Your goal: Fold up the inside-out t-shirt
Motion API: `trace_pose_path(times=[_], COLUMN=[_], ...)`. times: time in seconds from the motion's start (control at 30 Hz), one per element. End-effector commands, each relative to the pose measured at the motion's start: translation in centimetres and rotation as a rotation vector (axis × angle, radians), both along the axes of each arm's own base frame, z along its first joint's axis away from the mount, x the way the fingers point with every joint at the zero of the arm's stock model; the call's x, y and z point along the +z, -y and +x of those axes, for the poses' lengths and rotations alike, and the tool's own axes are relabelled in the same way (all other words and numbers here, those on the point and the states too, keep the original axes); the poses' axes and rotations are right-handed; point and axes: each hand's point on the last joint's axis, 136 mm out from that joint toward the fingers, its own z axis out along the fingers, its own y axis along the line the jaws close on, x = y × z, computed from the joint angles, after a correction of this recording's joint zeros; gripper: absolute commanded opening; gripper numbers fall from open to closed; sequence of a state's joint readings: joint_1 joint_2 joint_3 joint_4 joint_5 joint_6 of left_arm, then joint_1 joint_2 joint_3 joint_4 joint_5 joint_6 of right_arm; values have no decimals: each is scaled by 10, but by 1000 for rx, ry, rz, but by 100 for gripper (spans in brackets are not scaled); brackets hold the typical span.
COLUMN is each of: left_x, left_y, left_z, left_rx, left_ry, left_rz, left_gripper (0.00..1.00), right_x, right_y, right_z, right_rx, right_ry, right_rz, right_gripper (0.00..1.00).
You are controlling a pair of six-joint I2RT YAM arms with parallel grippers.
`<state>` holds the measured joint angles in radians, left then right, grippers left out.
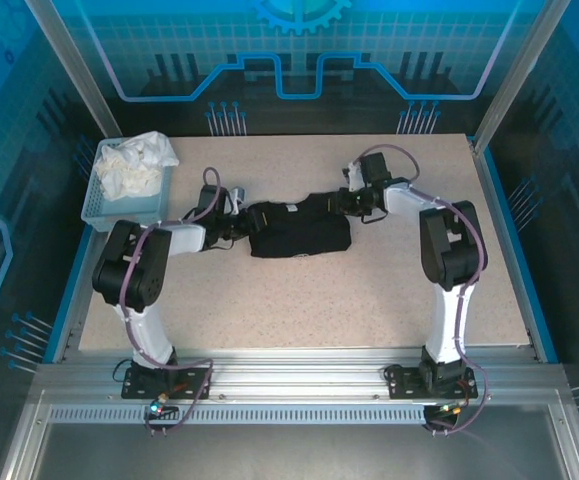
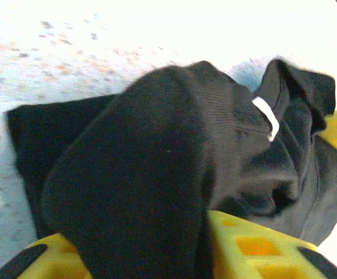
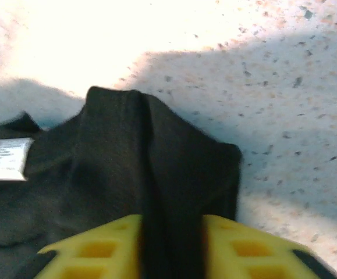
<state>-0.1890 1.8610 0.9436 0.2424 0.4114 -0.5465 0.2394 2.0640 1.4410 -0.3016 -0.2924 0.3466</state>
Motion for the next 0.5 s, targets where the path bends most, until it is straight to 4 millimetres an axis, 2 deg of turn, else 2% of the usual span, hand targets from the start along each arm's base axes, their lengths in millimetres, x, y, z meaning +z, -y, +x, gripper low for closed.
trace_pose_path(times=[0.0, 0.1, 0.2, 0.3, 0.47], left_x=[-1, 10, 19, 8, -18], left_y=[-13, -22, -32, -37, -23], left_z=[-2, -9, -21, -27, -27], left_rx=[33, 51, 76, 97, 54], left_ry=[-47, -41, -27, -50, -148], left_rz=[37, 74, 115, 131, 70], left_gripper=[47, 56, 64, 67, 62], right_x=[7, 27, 26, 12, -3], right_y=[23, 41, 38, 24, 7], right_z=[-16, -32, -55, -59, -52], right_rx=[-13, -37, -26, -10, -2], right_ry=[-51, -22, -54, -102, -141], right_rz=[-91, -108, -56, 22, 80], right_gripper=[44, 54, 68, 75, 76])
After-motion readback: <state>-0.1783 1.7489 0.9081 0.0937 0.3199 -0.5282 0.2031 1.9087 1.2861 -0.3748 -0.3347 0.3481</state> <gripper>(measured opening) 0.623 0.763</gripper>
